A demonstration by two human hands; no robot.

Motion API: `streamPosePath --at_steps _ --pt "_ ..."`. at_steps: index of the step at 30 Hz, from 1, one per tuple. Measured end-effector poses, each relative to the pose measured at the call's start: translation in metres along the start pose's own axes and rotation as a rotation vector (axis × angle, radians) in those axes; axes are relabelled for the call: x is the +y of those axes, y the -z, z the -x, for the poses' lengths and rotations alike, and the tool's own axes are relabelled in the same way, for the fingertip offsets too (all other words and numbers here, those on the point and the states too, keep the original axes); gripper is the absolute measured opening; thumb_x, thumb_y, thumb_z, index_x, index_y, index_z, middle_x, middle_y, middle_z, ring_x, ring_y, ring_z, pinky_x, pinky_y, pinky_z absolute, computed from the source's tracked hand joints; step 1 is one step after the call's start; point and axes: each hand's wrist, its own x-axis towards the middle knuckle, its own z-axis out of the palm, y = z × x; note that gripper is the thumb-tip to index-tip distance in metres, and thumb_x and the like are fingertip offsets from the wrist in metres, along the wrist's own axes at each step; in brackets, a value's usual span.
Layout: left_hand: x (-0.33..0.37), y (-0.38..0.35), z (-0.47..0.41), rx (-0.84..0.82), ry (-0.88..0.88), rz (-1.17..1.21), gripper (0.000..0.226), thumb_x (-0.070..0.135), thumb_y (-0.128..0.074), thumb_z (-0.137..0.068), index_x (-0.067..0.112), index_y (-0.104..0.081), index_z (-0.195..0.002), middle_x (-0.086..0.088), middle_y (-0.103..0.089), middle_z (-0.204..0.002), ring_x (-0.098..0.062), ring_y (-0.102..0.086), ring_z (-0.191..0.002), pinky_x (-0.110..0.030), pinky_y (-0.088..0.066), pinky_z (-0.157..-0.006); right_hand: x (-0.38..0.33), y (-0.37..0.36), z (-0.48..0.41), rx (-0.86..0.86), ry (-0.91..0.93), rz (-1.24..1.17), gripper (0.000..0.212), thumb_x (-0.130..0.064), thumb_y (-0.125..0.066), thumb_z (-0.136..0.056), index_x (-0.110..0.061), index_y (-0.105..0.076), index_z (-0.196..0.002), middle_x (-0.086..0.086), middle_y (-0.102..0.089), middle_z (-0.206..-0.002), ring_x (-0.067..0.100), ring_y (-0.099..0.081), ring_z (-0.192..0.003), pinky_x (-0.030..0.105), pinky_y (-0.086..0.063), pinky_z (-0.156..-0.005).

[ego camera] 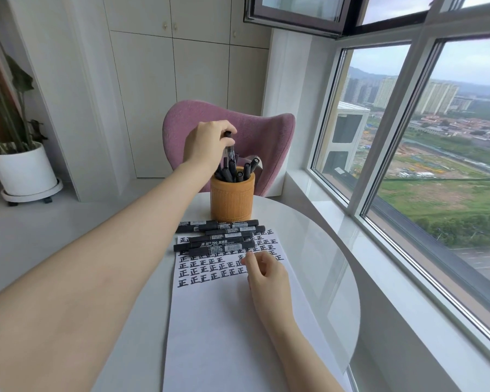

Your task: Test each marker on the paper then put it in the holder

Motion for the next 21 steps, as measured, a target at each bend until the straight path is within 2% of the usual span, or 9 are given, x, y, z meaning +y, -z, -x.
streamPosePath --at_steps 3,5,7,9,12,15,18,21 --pt "0.0 -0.012 0.003 -0.002 0.014 -0.04 0.026 0.018 -0.055 -0.092 0.022 -0.066 -0.116 -0.01 -0.068 -0.113 -0.027 -0.063 -0.1 -0.033 -0.049 -0.086 -0.001 0.001 0.001 -0.004 0.001 0.005 0.029 -0.034 -0.05 -0.094 -0.012 -0.061 -0.079 -0.006 -0.045 -0.055 0.011 -0.039 -0.054 0.028 -0.032 -0.055" --pt "-0.003 -0.019 0.004 -0.025 0.027 -0.082 0.029 0.022 -0.05 -0.096 0.024 -0.062 -0.122 -0.015 -0.063 -0.113 -0.031 -0.061 -0.096 -0.036 -0.05 -0.084 -0.001 0.001 0.0 -0.005 0.004 0.006 0.029 -0.034 -0.05 -0.094 -0.011 -0.061 -0.079 -0.006 -0.045 -0.054 0.01 -0.039 -0.054 0.027 -0.032 -0.055" --pt "-0.007 -0.025 0.007 -0.087 0.028 -0.128 0.035 0.025 -0.046 -0.098 0.027 -0.053 -0.132 -0.017 -0.057 -0.115 -0.033 -0.057 -0.1 -0.036 -0.046 -0.084 -0.001 0.001 0.0 -0.003 0.0 0.009 0.029 -0.034 -0.05 -0.093 -0.012 -0.061 -0.079 -0.007 -0.044 -0.054 0.009 -0.038 -0.053 0.026 -0.032 -0.055" --pt "-0.008 -0.026 0.011 -0.158 0.018 -0.172 0.043 0.028 -0.042 -0.099 0.028 -0.039 -0.141 -0.016 -0.051 -0.122 -0.032 -0.051 -0.11 -0.037 -0.041 -0.092 -0.002 0.001 0.0 -0.007 -0.007 0.014 0.028 -0.034 -0.051 -0.093 -0.013 -0.062 -0.079 -0.008 -0.045 -0.054 0.008 -0.04 -0.054 0.025 -0.033 -0.055" --pt "-0.008 -0.029 0.017 -0.271 0.022 -0.209 0.046 0.03 -0.036 -0.1 0.025 -0.03 -0.146 -0.014 -0.038 -0.145 -0.027 -0.031 -0.134 -0.041 -0.025 -0.109 -0.003 0.001 0.0 -0.012 -0.009 0.022 0.027 -0.035 -0.051 -0.093 -0.013 -0.06 -0.078 -0.006 -0.049 -0.059 0.008 -0.042 -0.057 0.027 -0.035 -0.059" --pt "-0.014 -0.037 0.02 -0.397 0.016 -0.285 0.049 0.037 -0.032 -0.1 0.024 -0.027 -0.147 -0.01 -0.017 -0.157 -0.022 -0.009 -0.144 -0.045 -0.012 -0.115 -0.004 0.001 0.001 -0.018 -0.008 0.022 0.026 -0.034 -0.053 -0.092 -0.016 -0.056 -0.073 -0.006 -0.048 -0.059 0.008 -0.041 -0.057 0.027 -0.035 -0.059" --pt "-0.017 -0.041 0.02 -0.382 -0.002 -0.286 0.05 0.039 -0.03 -0.1 0.02 -0.027 -0.147 -0.01 -0.015 -0.157 -0.022 -0.007 -0.145 -0.044 -0.012 -0.115 -0.005 0.002 0.001 -0.021 -0.004 0.025 0.025 -0.033 -0.055 -0.091 -0.019 -0.054 -0.071 -0.007 -0.047 -0.059 0.007 -0.039 -0.055 0.027 -0.035 -0.058" --pt "-0.015 -0.036 0.023 -0.245 -0.033 -0.18 0.044 0.032 -0.036 -0.1 0.018 -0.039 -0.141 -0.009 -0.027 -0.154 -0.022 -0.017 -0.142 -0.042 -0.016 -0.114 -0.005 0.003 0.0 -0.027 -0.006 0.035 0.024 -0.032 -0.056 -0.09 -0.025 -0.052 -0.068 -0.009 -0.044 -0.054 0.005 -0.037 -0.051 0.023 -0.031 -0.054"
